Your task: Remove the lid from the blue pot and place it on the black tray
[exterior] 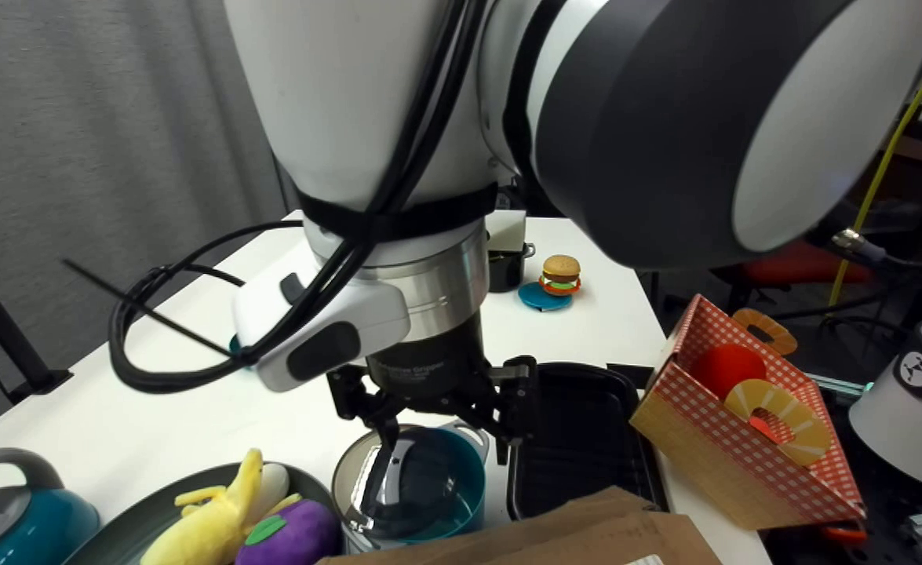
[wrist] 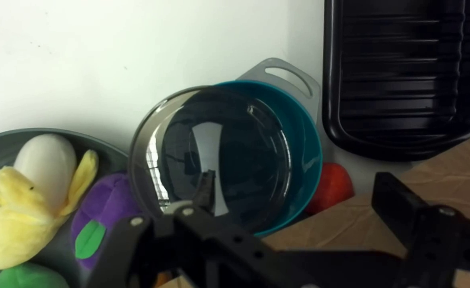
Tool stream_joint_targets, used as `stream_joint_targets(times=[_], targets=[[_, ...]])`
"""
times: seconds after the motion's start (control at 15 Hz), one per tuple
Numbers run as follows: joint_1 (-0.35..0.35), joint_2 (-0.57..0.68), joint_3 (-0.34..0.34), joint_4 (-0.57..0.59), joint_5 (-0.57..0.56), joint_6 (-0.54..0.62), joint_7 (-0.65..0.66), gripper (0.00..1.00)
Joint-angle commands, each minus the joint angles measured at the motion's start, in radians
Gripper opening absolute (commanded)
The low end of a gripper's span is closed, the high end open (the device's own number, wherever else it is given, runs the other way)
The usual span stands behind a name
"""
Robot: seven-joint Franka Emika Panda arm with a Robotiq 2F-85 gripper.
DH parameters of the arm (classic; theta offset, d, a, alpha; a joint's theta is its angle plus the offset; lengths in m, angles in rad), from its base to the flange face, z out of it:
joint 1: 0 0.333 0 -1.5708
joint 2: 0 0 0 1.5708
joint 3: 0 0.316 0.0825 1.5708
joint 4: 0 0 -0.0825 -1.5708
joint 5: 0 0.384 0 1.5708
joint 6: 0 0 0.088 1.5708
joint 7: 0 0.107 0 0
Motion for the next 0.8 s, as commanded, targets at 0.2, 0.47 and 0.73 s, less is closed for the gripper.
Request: stream_joint_targets(times=[0.2, 0.47, 0.73], targets=[[-0.007, -0.002, 0.010, 0.010, 0.045, -0.055, 0.094, 1.00], [-0.010, -0.002, 0.014, 0.010, 0.077, -0.072, 0.147, 1.00], [-0.013, -0.001, 0.019, 0.010, 0.109, -0.075, 0.166, 1.00]])
